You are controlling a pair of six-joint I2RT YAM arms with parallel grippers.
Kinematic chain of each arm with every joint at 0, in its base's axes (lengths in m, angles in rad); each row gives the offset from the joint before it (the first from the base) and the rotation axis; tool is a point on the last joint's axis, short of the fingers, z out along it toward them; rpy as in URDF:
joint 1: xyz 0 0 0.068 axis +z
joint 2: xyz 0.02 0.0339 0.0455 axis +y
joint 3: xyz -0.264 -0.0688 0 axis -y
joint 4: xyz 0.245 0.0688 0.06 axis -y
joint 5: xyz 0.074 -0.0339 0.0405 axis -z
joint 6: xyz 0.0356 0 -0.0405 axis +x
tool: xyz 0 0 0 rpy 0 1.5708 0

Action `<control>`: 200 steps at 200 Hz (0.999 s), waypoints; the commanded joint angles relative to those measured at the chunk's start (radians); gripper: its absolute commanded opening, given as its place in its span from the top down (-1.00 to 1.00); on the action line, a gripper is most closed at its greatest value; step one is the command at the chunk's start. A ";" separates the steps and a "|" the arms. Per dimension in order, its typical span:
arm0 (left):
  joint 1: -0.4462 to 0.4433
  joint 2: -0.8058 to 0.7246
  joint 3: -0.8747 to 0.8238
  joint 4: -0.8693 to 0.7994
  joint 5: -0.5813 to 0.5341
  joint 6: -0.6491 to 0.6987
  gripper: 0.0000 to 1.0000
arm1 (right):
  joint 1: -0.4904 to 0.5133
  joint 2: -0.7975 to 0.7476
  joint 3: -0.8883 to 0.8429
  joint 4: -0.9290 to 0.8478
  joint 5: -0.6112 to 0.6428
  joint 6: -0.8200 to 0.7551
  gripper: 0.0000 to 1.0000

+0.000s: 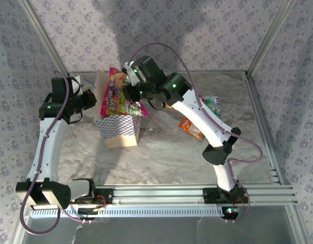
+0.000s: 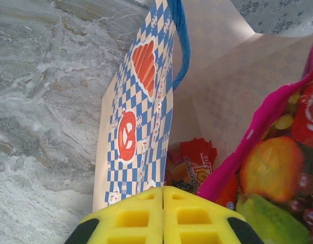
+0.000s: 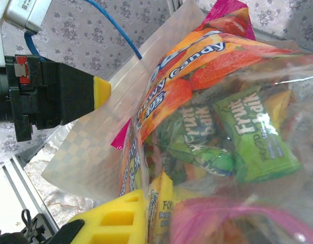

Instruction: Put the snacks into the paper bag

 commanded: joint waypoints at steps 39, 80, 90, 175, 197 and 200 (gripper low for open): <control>0.006 -0.028 -0.007 0.009 0.037 0.014 0.88 | -0.038 0.001 0.074 0.024 -0.102 0.053 0.95; 0.006 -0.029 -0.013 0.009 0.041 0.014 0.89 | -0.044 0.008 0.075 0.000 -0.173 0.051 0.96; 0.006 -0.028 -0.013 0.010 0.043 0.013 0.88 | -0.048 0.013 0.074 -0.008 -0.184 0.055 0.97; 0.008 -0.021 -0.016 0.015 0.041 0.002 0.88 | -0.021 -0.007 0.074 -0.024 -0.214 0.022 1.00; 0.008 -0.022 -0.013 0.014 0.042 0.003 0.88 | -0.019 -0.019 0.064 -0.048 -0.200 0.018 1.00; 0.008 -0.023 -0.013 0.016 0.043 0.003 0.88 | -0.018 -0.019 0.062 -0.051 -0.200 0.018 1.00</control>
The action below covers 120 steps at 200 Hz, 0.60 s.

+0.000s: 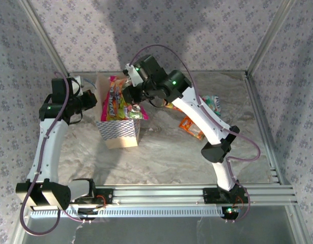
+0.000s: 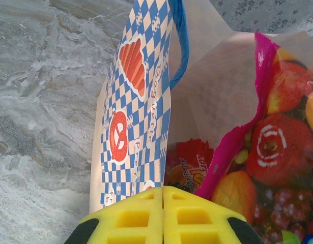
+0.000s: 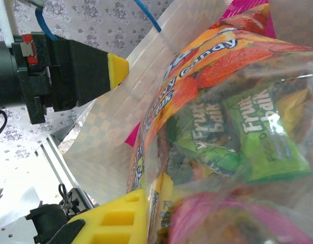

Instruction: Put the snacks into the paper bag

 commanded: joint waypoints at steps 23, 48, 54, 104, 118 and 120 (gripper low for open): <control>0.008 -0.017 -0.002 0.009 0.029 0.004 0.88 | 0.009 -0.039 0.033 -0.004 -0.029 -0.017 1.00; 0.008 -0.020 -0.001 0.007 0.032 0.005 0.88 | -0.001 -0.023 0.035 -0.025 -0.030 -0.009 1.00; 0.008 -0.020 -0.001 0.006 0.033 0.007 0.89 | -0.005 -0.021 0.033 -0.027 -0.030 -0.006 1.00; 0.008 -0.020 -0.005 0.010 0.040 0.009 0.88 | -0.034 -0.004 0.034 0.075 -0.009 0.070 1.00; 0.008 -0.017 -0.005 0.009 0.043 0.009 0.89 | -0.037 0.013 0.052 0.106 -0.018 0.096 1.00; 0.008 -0.017 -0.005 0.009 0.043 0.009 0.88 | -0.037 0.016 0.058 0.107 -0.020 0.098 1.00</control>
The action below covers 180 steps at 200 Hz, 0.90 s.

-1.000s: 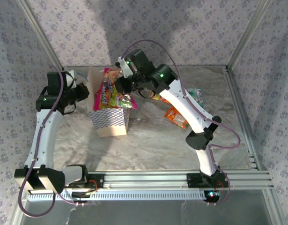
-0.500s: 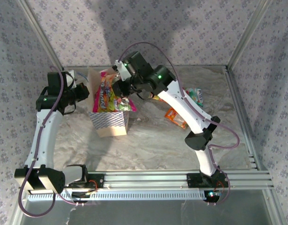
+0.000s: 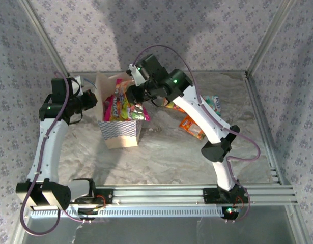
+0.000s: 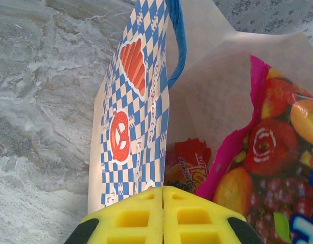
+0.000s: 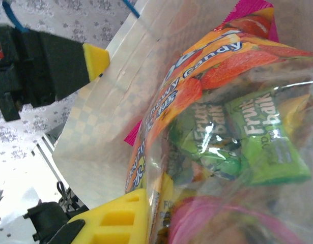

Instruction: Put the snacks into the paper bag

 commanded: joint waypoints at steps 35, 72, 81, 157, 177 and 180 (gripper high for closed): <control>0.008 -0.020 -0.009 0.006 0.034 0.010 0.89 | -0.015 0.078 0.134 0.113 -0.054 0.088 1.00; 0.008 -0.013 -0.015 0.012 0.044 0.008 0.88 | -0.016 0.081 0.133 0.165 -0.072 0.130 1.00; 0.008 -0.014 -0.017 0.011 0.045 0.010 0.89 | -0.014 0.079 0.133 0.179 -0.079 0.141 1.00; 0.007 -0.016 -0.022 0.015 0.057 0.020 0.90 | -0.048 0.067 0.137 0.232 -0.045 0.204 0.99; 0.007 -0.017 -0.025 0.014 0.059 0.025 0.90 | -0.058 0.083 0.141 0.252 -0.066 0.222 1.00; 0.008 -0.017 -0.025 0.015 0.061 0.026 0.90 | -0.060 0.088 0.143 0.256 -0.071 0.223 1.00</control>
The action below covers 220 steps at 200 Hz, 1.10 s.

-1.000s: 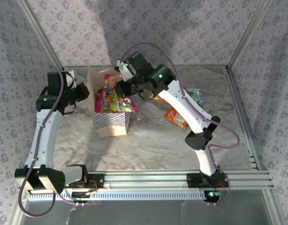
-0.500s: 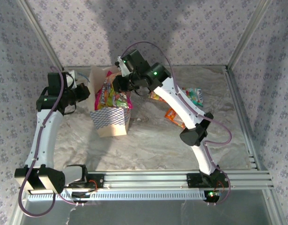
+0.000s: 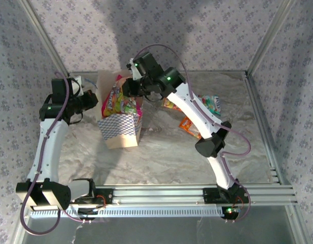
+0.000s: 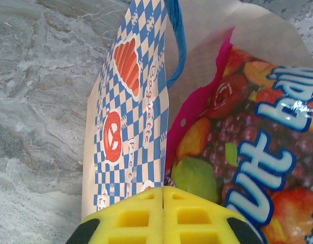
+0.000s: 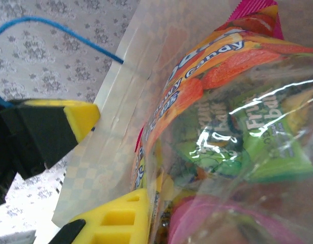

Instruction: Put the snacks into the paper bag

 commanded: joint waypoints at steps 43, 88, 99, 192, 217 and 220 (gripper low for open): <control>0.003 -0.017 -0.013 -0.005 0.029 0.038 0.90 | -0.037 0.007 0.080 0.186 -0.072 0.106 1.00; 0.004 -0.013 -0.009 -0.001 0.036 0.033 0.91 | -0.034 0.011 0.091 0.194 -0.090 0.140 0.96; 0.004 -0.010 -0.010 0.000 0.037 0.032 0.90 | -0.031 0.017 0.091 0.190 -0.103 0.148 0.88; 0.003 0.003 0.002 -0.002 0.049 0.021 0.90 | -0.028 -0.006 0.098 0.225 -0.147 0.114 0.01; 0.004 0.005 0.004 -0.005 0.044 0.023 0.90 | -0.031 -0.045 0.098 0.178 -0.141 0.092 0.02; 0.003 0.004 0.004 -0.006 0.043 0.023 0.90 | -0.031 -0.051 0.098 0.170 -0.136 0.058 0.01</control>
